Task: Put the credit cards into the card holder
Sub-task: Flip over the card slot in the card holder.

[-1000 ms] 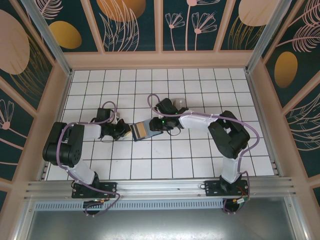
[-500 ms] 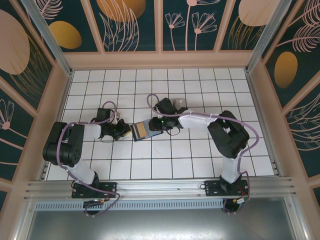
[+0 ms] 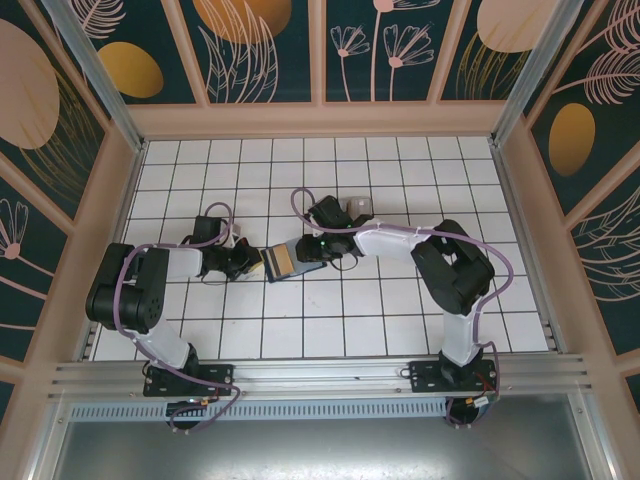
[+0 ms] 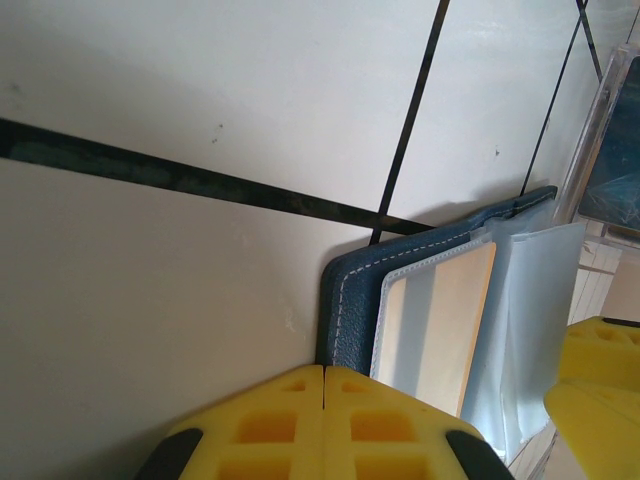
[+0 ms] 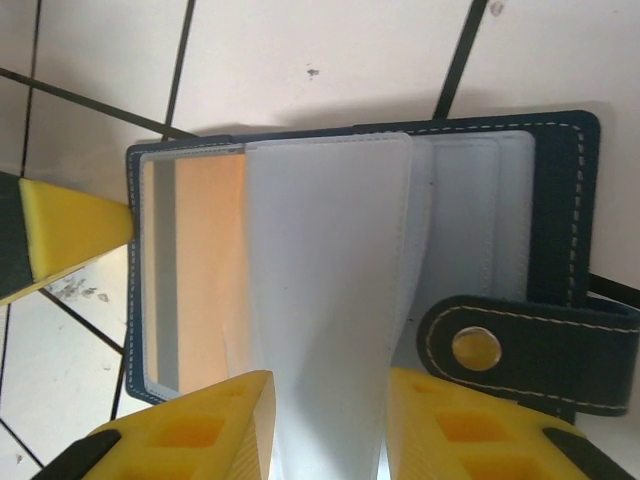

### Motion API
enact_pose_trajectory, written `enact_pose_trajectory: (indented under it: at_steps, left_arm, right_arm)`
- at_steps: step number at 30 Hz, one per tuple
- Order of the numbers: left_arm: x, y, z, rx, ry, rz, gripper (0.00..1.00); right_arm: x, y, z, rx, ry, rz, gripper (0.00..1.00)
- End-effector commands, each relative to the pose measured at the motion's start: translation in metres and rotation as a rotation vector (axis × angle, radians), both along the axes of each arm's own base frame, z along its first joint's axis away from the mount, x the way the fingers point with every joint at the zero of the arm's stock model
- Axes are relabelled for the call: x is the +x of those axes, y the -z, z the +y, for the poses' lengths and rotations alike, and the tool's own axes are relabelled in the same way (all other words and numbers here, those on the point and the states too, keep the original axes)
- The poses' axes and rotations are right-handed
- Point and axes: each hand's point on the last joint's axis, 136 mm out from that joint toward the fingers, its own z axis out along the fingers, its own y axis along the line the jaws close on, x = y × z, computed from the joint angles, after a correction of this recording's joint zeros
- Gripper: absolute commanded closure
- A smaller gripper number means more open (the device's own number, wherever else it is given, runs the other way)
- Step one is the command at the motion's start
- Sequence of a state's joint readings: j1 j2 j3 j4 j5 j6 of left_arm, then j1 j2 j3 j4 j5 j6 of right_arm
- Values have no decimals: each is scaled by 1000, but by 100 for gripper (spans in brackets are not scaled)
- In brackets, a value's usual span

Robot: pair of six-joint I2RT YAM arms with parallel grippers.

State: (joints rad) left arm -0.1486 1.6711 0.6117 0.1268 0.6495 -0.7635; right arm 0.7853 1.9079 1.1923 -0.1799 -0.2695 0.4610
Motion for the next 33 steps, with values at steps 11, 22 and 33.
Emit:
enact_pose_trajectory:
  at_steps: [11,22,33]
  left_arm:
    - [-12,15,0,20,20,72,100]
    - [-8,10,-2,4,14,56,100]
    - [-1,-3,-4,-14,2,24,85]
  right_arm:
    - [-4,-15,27,129,-70,8,65]
    - [-6,-15,44,187,-118,35,63]
    - [-18,-18,58,247,-178,66,53]
